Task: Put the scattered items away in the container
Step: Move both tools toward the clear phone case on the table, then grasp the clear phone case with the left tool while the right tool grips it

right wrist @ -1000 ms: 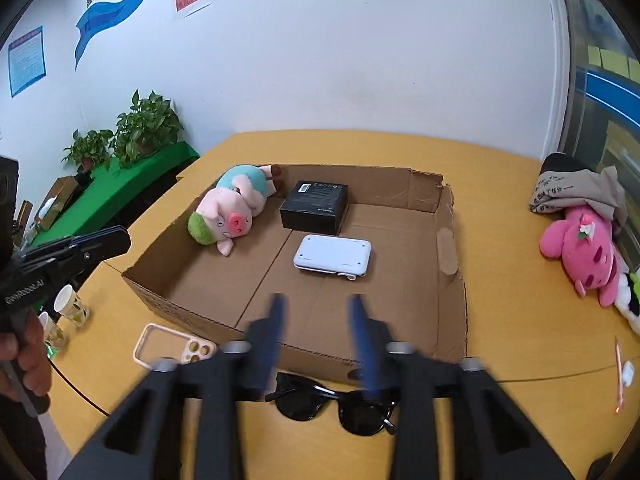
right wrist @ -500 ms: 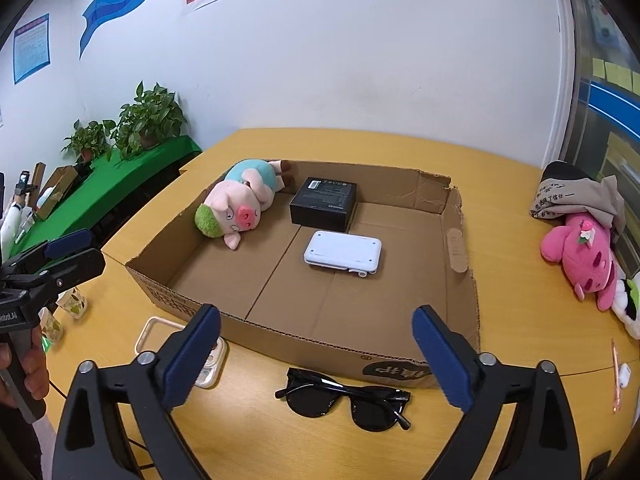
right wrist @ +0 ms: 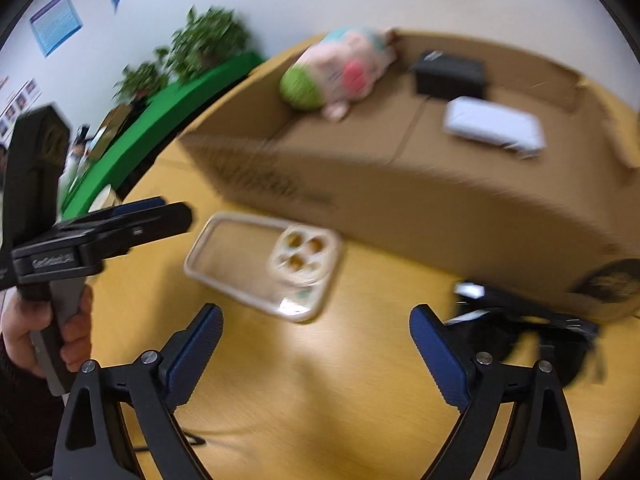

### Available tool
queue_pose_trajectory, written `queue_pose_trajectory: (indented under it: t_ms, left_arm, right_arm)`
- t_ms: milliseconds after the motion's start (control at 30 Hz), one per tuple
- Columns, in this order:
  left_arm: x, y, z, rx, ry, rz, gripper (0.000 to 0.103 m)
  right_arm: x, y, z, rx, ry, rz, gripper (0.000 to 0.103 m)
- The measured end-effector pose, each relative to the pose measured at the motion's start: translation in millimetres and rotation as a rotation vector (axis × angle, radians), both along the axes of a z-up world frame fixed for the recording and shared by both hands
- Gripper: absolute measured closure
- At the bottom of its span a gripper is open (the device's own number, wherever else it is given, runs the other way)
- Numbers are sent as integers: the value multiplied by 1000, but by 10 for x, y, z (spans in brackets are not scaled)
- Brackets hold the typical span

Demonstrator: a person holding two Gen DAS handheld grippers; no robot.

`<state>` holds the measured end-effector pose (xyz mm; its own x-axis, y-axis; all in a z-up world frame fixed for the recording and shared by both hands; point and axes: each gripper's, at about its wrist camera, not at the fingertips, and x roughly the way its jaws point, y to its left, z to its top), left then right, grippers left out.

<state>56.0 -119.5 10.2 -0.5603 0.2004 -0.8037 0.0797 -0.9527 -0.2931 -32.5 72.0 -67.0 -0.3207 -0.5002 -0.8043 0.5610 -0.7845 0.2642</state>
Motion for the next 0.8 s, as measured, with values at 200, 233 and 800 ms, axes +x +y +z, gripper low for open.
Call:
queue_pose_trajectory:
  t_ms: [200,233,800]
  left_arm:
    - [-49,57,-241,70,-33,-126,6]
    - [-18,148,-234,36,-30,-161,7]
    - [541,852,-193,-419,4,-754,6]
  right_arm:
    - [-122,-304,-267,-4,26,92,7]
    - [-118,-332,-263,-17,22,122,9]
    - [386,158,-34,118,104,363,7]
